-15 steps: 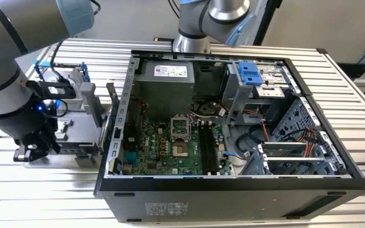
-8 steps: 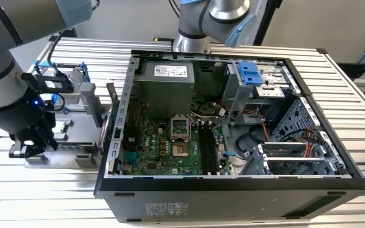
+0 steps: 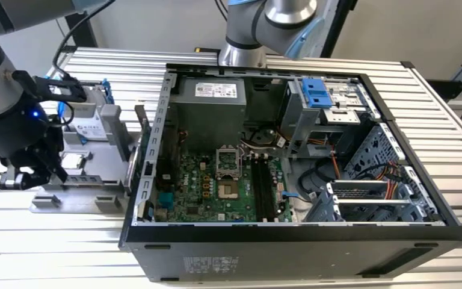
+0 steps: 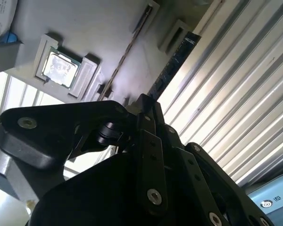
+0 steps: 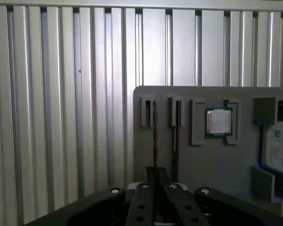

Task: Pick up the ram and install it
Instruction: 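Pick up the ram and move it above insertion slot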

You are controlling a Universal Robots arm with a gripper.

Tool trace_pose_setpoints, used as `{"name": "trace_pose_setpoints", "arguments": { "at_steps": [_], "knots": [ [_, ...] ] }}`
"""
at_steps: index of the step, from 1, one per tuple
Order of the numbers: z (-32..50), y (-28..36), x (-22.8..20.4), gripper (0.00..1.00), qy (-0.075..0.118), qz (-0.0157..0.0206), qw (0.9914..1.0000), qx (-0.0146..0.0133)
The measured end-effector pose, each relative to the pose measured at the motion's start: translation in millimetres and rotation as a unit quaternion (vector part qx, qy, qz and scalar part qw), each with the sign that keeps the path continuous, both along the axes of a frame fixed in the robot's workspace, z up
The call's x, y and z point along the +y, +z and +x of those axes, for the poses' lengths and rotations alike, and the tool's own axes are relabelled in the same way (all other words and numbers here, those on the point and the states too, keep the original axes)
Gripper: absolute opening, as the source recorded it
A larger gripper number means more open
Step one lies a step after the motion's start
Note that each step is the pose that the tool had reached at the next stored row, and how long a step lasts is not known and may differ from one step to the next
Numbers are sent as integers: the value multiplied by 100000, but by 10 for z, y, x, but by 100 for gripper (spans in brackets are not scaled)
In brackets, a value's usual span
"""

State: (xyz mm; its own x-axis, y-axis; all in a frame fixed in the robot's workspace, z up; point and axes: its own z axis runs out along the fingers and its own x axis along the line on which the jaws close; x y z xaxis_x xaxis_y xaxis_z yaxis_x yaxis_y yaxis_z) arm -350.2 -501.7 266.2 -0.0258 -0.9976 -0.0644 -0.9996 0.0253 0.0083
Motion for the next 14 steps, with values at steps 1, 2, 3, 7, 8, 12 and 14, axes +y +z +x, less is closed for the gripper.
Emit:
{"name": "trace_pose_setpoints", "arguments": {
  "at_steps": [1, 2, 3, 7, 8, 12, 14],
  "knots": [
    [0, 25, 0, 0, 2, 0, 100000, 0],
    [0, 51, 0, 0, 1, 5, 100000, -4],
    [0, 75, 0, 0, 1, 2, 100000, -1],
    [0, 183, 0, 0, 0, 5, 100000, -6],
    [0, 209, 0, 0, 2, 4, 100000, -4],
    [0, 316, 0, 0, 1, 2, 100000, -2],
    [0, 369, 0, 0, 2, 3, 100000, -5]
  ]
}}
